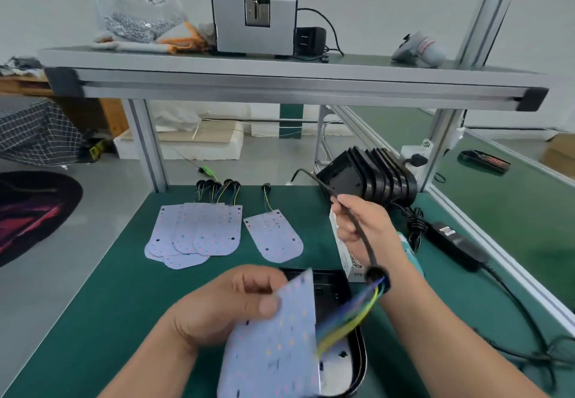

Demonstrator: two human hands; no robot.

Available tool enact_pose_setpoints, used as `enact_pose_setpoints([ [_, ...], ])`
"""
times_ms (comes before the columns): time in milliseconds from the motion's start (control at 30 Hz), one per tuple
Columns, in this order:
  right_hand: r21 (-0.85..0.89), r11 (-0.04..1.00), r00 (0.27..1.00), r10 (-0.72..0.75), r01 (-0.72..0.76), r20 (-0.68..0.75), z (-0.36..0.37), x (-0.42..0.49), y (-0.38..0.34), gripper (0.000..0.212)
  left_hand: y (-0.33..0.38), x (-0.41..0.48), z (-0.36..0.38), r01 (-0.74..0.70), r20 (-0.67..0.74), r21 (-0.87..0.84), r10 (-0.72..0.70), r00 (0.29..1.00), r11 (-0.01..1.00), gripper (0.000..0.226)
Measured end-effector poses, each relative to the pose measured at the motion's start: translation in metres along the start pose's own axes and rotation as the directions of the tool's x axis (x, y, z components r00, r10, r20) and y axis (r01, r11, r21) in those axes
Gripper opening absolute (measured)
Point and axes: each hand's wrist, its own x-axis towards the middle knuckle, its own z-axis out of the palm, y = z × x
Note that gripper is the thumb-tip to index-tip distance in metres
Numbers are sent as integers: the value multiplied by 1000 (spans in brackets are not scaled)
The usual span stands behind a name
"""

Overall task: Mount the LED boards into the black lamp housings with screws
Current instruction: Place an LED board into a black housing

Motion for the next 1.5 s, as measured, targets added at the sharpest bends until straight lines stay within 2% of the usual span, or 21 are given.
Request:
enact_pose_setpoints([
  [67, -117, 990, 997, -76, 73, -23, -3, -5, 10, 20, -4, 7, 1, -83, -146, -139, 63, 987, 987, 22],
  [133, -86, 989, 992, -125, 123, -17, -6, -14, 23, 12, -9, 17, 2, -161, -284, -266, 82, 955, 950, 20],
  [233, -80, 984, 984, -153, 161, 95, -9, -25, 41, 10, -16, 30, 3, -192, -348, -440, 31, 937, 877, 32],
  [367, -126, 975, 977, -164, 181, 139, -11, -30, 48, 22, -16, 33, 5, -121, -281, -336, 24, 960, 934, 47],
  [500, -314, 905, 949, -226, 288, 218, -9, -31, 55, 32, -12, 30, 4, -97, -384, -255, -9, 923, 962, 45],
  [567, -404, 852, 928, -221, 333, 299, -10, -34, 57, 29, -13, 30, 4, -72, -434, -244, -43, 900, 967, 43],
  [633, -409, 828, 886, -206, 384, 416, -14, -35, 57, 25, -14, 29, 2, -36, -465, -216, -70, 882, 976, 46],
  [700, -296, 891, 872, -187, 345, 453, -14, -37, 49, 26, -11, 26, 0, 1, -485, -159, -79, 871, 987, 44],
  [767, -48, 975, 935, -195, 219, 297, -20, -35, 38, 25, -6, 21, -5, 28, -509, -120, -85, 856, 992, 39],
  [833, 140, 970, 978, -205, 197, 48, -31, -31, 24, 21, 0, 14, -13, 27, -556, -89, -73, 828, 996, 31],
  [900, 238, 938, 966, -234, 253, -109, -48, -29, 9, 18, 4, 8, -20, 2, -600, -65, -40, 799, 998, 29],
  [1067, 400, 826, 892, -246, 398, -380, -73, -28, -7, 22, 2, 6, -26, -34, -658, -37, 1, 753, 999, 39],
  [1133, 267, 853, 843, -305, 449, -443, -81, -27, -9, 29, -2, 10, -25, -65, -670, -69, 2, 742, 995, 38],
  [1200, -113, 913, 822, -402, 391, -404, -79, -26, -8, 40, -7, 16, -22, -103, -678, -147, -24, 735, 984, 30],
  [1233, -320, 895, 845, -415, 312, -336, -76, -25, -6, 45, -11, 20, -18, -124, -681, -195, -43, 731, 973, 25],
  [1300, -631, 746, 913, -382, 213, -143, -73, -26, -2, 46, -17, 26, -14, -167, -684, -279, -74, 726, 946, 23],
  [1367, -801, 546, 939, -340, 245, 56, -70, -31, 2, 51, -21, 29, -13, -201, -684, -332, -89, 724, 922, 26],
  [1433, -886, 318, 918, -316, 339, 238, -63, -38, 1, 58, -22, 30, -13, -236, -693, -357, -87, 716, 904, 31],
  [1500, -868, 93, 851, -273, 488, 449, -52, -47, 0, 41, -20, 31, -13, -272, -715, -374, -89, 693, 887, 34],
])
